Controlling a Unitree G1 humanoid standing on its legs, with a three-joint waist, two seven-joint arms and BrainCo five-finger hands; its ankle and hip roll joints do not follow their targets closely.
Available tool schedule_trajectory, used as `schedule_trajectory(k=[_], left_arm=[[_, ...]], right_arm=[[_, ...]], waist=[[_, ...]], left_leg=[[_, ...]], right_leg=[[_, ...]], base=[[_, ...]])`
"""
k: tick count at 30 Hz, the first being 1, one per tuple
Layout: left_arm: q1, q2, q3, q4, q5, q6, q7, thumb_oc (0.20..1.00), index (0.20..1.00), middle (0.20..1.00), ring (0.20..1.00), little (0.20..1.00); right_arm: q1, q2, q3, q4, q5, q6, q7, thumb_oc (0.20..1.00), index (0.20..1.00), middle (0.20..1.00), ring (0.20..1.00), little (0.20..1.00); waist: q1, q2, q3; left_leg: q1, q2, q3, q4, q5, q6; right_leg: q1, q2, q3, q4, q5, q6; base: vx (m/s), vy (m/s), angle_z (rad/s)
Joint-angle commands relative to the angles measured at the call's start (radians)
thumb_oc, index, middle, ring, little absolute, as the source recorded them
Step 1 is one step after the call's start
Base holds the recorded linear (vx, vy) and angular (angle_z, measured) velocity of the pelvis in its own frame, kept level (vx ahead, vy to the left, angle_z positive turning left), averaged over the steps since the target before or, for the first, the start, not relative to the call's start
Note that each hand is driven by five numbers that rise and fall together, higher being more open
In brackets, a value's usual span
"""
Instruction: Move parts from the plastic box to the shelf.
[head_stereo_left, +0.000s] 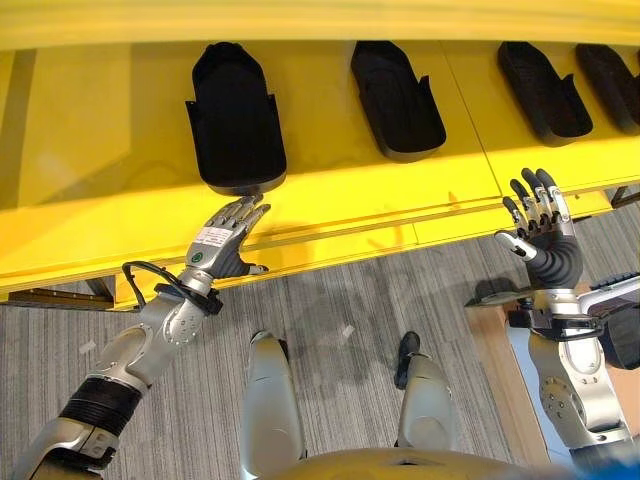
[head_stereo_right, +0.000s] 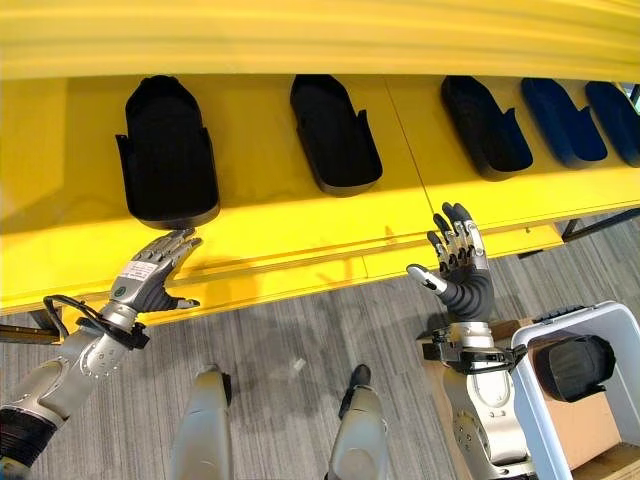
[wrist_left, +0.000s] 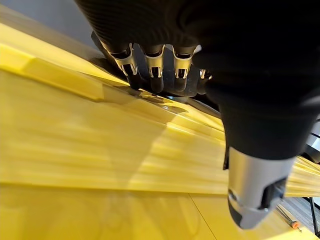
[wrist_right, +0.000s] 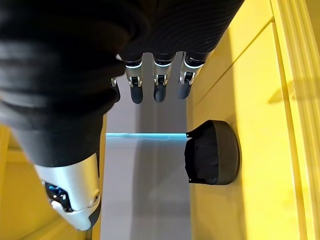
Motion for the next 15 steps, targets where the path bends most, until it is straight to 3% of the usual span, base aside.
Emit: schedule_trajectory(k=[1, 15], left_arm=[[-0.065, -0.027, 0.017, 0.051, -0.014, 0.014, 0.02, 1.0, 1.0, 1.0, 1.0, 1.0], [-0.158, -0.06, -0.01, 0.092, -0.031, 0.044, 0.049, 1.0, 1.0, 1.0, 1.0, 1.0]], right_arm=[[-0.003, 0.01, -0.031, -0.025, -0.009, -0.026, 0.005, 1.0, 1.0, 1.0, 1.0, 1.0], [-0.009, 0.006, -0.015, -0.03, -0.012, -0.018, 0.002, 1.0, 1.0, 1.0, 1.0, 1.0]], waist=[[0.004, 0.0, -0.022], [-0.008, -0.006, -0.026]], left_leg=[[0.012, 0.015, -0.002, -0.052, 0.097, -0.016], [-0.001, 0.016, 0.003, -0.045, 0.098, -0.013]], right_leg=[[-0.041, 0.011, 0.056, 0.237, -0.109, -0.011], [-0.056, 0.017, 0.069, 0.244, -0.11, -0.015]], base=[[0.01, 0.012, -0.06], [0.0, 0.001, -0.01]])
